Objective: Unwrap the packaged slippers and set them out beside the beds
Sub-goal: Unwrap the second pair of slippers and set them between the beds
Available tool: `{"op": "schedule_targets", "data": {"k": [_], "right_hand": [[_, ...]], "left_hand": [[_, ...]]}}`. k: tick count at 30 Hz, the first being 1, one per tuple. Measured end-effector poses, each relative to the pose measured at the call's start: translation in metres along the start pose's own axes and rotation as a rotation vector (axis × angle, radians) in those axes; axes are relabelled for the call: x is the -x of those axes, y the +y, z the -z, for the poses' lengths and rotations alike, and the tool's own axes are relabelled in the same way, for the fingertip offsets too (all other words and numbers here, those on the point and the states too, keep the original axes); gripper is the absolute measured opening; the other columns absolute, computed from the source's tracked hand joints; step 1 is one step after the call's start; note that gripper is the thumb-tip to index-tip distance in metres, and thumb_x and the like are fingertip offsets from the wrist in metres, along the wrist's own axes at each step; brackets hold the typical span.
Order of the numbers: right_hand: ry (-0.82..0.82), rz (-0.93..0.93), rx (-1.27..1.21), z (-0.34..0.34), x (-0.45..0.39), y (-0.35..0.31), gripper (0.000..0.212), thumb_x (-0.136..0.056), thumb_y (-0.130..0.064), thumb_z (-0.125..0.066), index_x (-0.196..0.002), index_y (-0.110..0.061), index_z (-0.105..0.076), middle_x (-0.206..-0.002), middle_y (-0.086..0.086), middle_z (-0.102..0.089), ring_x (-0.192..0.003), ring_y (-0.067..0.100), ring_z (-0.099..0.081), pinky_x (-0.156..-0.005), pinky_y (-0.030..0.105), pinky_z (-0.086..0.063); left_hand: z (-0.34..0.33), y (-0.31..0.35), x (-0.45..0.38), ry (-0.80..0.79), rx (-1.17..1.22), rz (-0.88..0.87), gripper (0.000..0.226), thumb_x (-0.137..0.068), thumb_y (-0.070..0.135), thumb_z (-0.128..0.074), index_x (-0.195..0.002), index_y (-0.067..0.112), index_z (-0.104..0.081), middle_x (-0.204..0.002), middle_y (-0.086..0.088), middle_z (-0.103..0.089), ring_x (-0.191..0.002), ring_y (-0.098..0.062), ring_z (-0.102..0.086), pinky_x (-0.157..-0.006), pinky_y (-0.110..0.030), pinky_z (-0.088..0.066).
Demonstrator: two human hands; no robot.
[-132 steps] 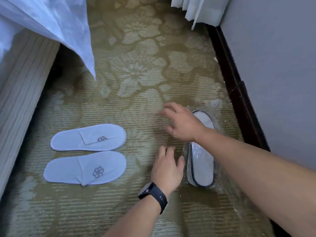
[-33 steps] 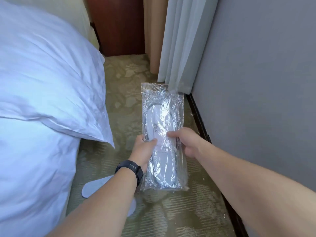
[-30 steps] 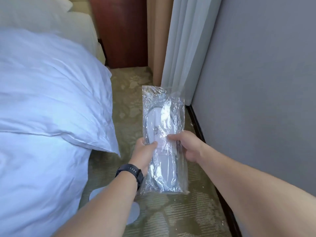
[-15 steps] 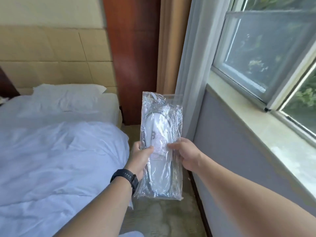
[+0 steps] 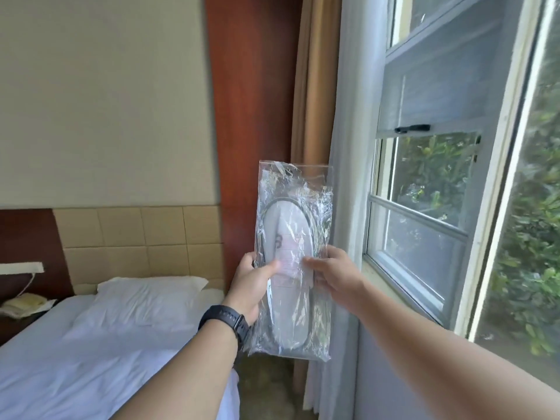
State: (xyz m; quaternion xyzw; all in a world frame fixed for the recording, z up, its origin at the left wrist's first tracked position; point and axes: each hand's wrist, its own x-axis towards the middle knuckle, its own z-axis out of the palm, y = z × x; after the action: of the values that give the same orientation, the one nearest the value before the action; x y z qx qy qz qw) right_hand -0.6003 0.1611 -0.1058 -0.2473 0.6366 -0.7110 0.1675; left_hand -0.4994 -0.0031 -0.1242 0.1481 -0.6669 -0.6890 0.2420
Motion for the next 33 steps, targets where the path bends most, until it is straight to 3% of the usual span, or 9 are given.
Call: {"op": "schedule_targets", "data": {"k": [2,6,11,17,20,27,33], "right_hand": [[-0.007,0.06,0.005,-0.002,0.001,-0.035,0.015,-0.098,0.0,-0.07,-0.09,-0.008,-0.06,-0.063,0.001,-0.074,-0.057,0.015,-0.073,-0.051,0.03,-0.059],[-0.003,0.158,0.017,-0.007,0.004,-0.089,0.019,-0.099,0.0,-0.07,-0.087,-0.007,-0.056,-0.054,-0.003,-0.067,-0.049,0.013,-0.068,-0.046,0.028,-0.057],[-0.012,0.234,0.011,-0.021,0.011,-0.13,0.02,-0.099,0.0,-0.069,-0.087,-0.008,-0.056,-0.057,-0.002,-0.07,-0.051,0.014,-0.071,-0.045,0.028,-0.057],[0.013,0.255,0.025,-0.043,0.011,-0.14,0.016,-0.098,-0.002,-0.072,-0.092,-0.006,-0.058,-0.075,0.007,-0.072,-0.063,0.017,-0.075,-0.057,0.033,-0.062],[0.0,0.262,0.011,-0.055,0.011,-0.142,0.013,-0.098,-0.002,-0.071,-0.092,-0.007,-0.061,-0.071,0.001,-0.077,-0.064,0.016,-0.077,-0.056,0.031,-0.062],[0.02,0.26,-0.003,-0.093,0.018,-0.147,0.007,-0.098,0.0,-0.071,-0.1,-0.004,-0.065,-0.081,0.007,-0.079,-0.07,0.019,-0.079,-0.058,0.032,-0.062],[0.039,0.251,-0.003,-0.13,0.024,-0.146,0.008,-0.098,0.0,-0.071,-0.102,-0.003,-0.064,-0.086,0.011,-0.076,-0.07,0.02,-0.078,-0.059,0.033,-0.063]], "left_hand": [[-0.003,0.033,-0.001,-0.004,-0.015,-0.055,0.07,-0.095,0.024,-0.076,-0.155,0.019,-0.04,-0.135,0.003,-0.065,-0.128,-0.02,-0.062,-0.113,-0.046,-0.047],[-0.005,0.085,-0.002,-0.021,-0.03,-0.146,0.068,-0.091,0.024,-0.076,-0.152,0.015,-0.045,-0.139,-0.005,-0.068,-0.128,-0.026,-0.065,-0.114,-0.054,-0.049],[0.0,0.125,-0.002,-0.004,-0.028,-0.231,0.066,-0.088,0.024,-0.076,-0.148,0.015,-0.05,-0.138,-0.006,-0.07,-0.127,-0.028,-0.067,-0.114,-0.056,-0.049],[0.017,0.138,0.001,0.007,-0.01,-0.247,0.078,-0.08,0.031,-0.076,-0.151,0.015,-0.048,-0.139,-0.005,-0.07,-0.127,-0.028,-0.067,-0.114,-0.056,-0.049],[0.03,0.141,0.0,-0.006,0.02,-0.24,0.066,-0.081,0.029,-0.075,-0.143,0.018,-0.056,-0.133,-0.004,-0.074,-0.123,-0.027,-0.07,-0.112,-0.056,-0.051],[0.063,0.146,0.0,-0.029,0.048,-0.254,0.04,-0.09,0.021,-0.073,-0.129,0.025,-0.063,-0.127,0.001,-0.076,-0.118,-0.021,-0.072,-0.11,-0.053,-0.053],[0.096,0.147,-0.001,-0.034,0.054,-0.249,0.039,-0.088,0.025,-0.074,-0.124,0.029,-0.06,-0.13,0.001,-0.074,-0.121,-0.022,-0.07,-0.112,-0.053,-0.051]]}}
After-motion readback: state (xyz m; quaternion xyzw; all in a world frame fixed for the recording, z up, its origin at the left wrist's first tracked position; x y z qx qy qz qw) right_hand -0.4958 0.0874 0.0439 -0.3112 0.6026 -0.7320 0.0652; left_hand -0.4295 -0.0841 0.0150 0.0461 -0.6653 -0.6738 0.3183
